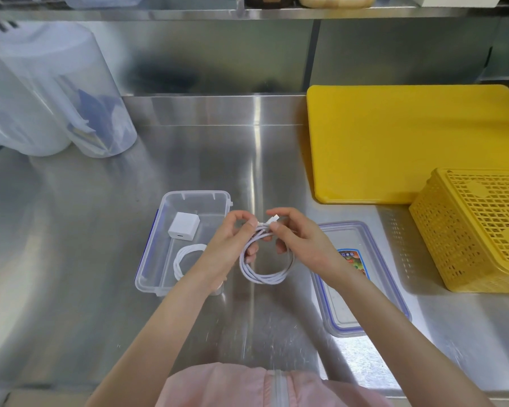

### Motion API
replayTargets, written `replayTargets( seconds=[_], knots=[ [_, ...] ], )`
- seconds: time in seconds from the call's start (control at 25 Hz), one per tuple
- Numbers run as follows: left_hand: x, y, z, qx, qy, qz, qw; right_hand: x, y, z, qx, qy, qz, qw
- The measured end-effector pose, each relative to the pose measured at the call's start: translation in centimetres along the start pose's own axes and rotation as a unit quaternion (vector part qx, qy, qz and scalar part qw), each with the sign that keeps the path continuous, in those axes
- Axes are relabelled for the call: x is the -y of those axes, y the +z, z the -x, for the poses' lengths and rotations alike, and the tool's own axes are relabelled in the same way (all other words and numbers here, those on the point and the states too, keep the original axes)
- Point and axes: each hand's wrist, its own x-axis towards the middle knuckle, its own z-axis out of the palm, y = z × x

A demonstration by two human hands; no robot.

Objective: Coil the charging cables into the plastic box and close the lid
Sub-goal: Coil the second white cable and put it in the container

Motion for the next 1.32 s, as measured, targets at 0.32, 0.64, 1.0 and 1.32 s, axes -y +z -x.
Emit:
replayTargets(
  seconds=[0.32, 0.64, 1.0, 1.32],
  knots=[
    [-0.2, 0.5, -0.4, -0.054, 0.103, -0.193, 0.974, 0.0, 0.5, 0.0, -0.089, 0.023, -0.067, 0.993],
    [-0.1, 1.0, -0.1, -0.044, 0.128, -0.305, 0.943, 0.0, -0.3, -0.6, -0.12, 0.018, -0.06, 0.991],
    [-0.3, 0.4, 0.2, 0.009, 0.016, 0.111, 0.994, -0.9, -0.1, -0.3, -0.072, -0.02, -0.064, 0.995],
    [0.0, -0.9, 0.2, -0.015, -0.077, 0.088, 0.993, -1.6, 0.8, -0.3, -0.03, 0.034, -0.035, 0.998]
  ],
)
